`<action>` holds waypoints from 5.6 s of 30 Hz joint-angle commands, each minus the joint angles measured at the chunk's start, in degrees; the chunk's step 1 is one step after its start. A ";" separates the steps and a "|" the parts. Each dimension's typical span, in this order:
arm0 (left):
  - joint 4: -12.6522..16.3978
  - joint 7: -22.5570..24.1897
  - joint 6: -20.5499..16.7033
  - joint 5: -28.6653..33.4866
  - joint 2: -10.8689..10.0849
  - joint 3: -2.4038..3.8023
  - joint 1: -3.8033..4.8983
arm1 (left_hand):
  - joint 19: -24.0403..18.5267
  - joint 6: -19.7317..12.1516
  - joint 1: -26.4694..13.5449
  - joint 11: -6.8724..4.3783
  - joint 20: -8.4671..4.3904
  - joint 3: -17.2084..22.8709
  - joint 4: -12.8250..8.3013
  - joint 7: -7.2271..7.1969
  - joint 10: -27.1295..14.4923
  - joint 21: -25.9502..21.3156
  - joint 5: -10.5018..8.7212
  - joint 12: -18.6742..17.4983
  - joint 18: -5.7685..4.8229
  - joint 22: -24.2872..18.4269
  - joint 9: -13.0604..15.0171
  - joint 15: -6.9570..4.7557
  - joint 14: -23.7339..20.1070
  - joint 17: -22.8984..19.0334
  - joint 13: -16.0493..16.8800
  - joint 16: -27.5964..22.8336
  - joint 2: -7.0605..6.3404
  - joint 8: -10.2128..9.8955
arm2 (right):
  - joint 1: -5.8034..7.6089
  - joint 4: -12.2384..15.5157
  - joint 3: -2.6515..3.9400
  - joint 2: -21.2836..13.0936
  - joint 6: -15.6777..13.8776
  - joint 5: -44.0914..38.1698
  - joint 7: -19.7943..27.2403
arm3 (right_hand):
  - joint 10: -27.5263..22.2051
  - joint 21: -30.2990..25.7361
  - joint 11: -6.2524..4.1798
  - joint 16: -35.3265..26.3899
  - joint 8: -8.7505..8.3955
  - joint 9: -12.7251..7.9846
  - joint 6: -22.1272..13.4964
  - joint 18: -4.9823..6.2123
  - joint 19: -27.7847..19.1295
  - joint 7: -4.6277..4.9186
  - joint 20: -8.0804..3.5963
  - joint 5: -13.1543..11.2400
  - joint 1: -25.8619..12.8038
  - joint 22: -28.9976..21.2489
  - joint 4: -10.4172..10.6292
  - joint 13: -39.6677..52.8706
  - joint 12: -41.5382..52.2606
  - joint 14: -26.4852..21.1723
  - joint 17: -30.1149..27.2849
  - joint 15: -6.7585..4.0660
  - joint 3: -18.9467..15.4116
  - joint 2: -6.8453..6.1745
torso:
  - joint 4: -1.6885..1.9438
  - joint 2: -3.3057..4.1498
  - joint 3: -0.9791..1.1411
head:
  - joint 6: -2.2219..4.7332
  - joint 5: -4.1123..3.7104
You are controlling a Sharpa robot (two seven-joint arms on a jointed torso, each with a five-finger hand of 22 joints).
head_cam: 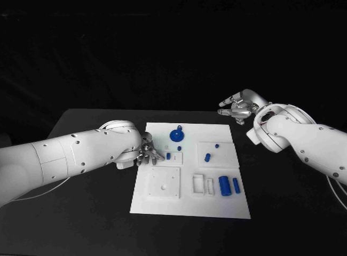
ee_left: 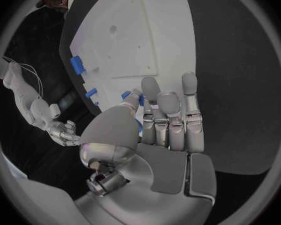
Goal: Assemble the parts on the task board
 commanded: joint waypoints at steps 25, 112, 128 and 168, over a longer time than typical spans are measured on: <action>3.16 2.75 -3.36 5.50 -3.48 1.47 -0.14 | -1.66 -10.48 4.15 2.20 -0.71 -1.76 7.02 3.91 -0.18 -2.63 -0.28 -7.39 -0.87 0.02 -7.23 1.00 -3.15 -2.86 -2.90 -4.69 -10.13 -4.72 | -0.29 -0.31 0.03 -0.06 0.48 -0.02 0.43 | -0.10 -0.02 -0.20 -0.04 -0.20 -0.07 -0.32 0.84 3.10 0.25 0.21 0.29 -0.46 4.15 0.10 0.00 0.10 0.30 -0.07 0.04 0.31 0.14 | 0.15 -0.02 0.00 | 0.33 -0.31; -8.93 34.48 -16.11 -20.66 6.85 0.29 -1.61 | -6.26 -14.55 17.88 10.40 3.98 6.21 -14.46 8.46 -21.23 1.07 6.79 -39.34 4.46 1.34 -34.62 6.05 -4.56 -11.53 -14.78 -5.24 -5.14 -4.85 | -0.32 -3.04 0.00 1.18 -7.47 15.06 17.40 | -7.34 -36.34 7.05 -53.14 -0.08 0.03 2.54 1.89 -20.15 2.24 11.68 1.16 -1.43 -71.13 -3.22 -63.02 -55.58 -13.49 -54.18 10.31 10.01 -0.09 | -0.95 1.08 -0.48 | 2.65 -1.40; -10.40 35.40 -17.69 -19.61 7.46 0.31 -2.26 | -5.87 -14.73 16.95 9.84 3.83 9.03 -13.21 8.11 -18.82 3.77 5.83 -39.35 4.82 1.16 -34.65 5.81 -2.46 -11.13 -14.79 -3.00 -5.01 -4.84 | -0.32 -2.80 0.00 1.39 -8.06 15.25 17.88 | -7.02 -36.29 6.93 -53.14 -0.08 0.03 2.90 1.90 -19.91 2.12 11.59 1.16 -1.58 -71.13 -3.14 -63.02 -55.57 -13.22 -54.17 10.20 10.04 0.01 | -0.92 0.98 -0.44 | 2.41 -1.52; -10.89 34.15 -14.53 -19.69 8.63 0.31 -3.43 | -5.31 -14.65 17.12 9.69 3.66 10.30 -12.80 8.15 -18.21 4.70 5.34 -39.32 4.84 1.21 -34.70 5.69 -2.04 -10.68 -14.77 -1.62 -5.89 -4.84 | -0.32 -2.89 0.00 1.61 -8.29 15.55 17.63 | -7.04 -36.34 6.93 -53.14 -0.10 0.02 2.85 1.80 -19.95 2.14 11.54 1.21 -1.63 -71.12 -3.20 -63.02 -55.58 -13.29 -54.17 10.21 10.08 -0.06 | -0.85 1.02 -0.48 | 1.99 -1.86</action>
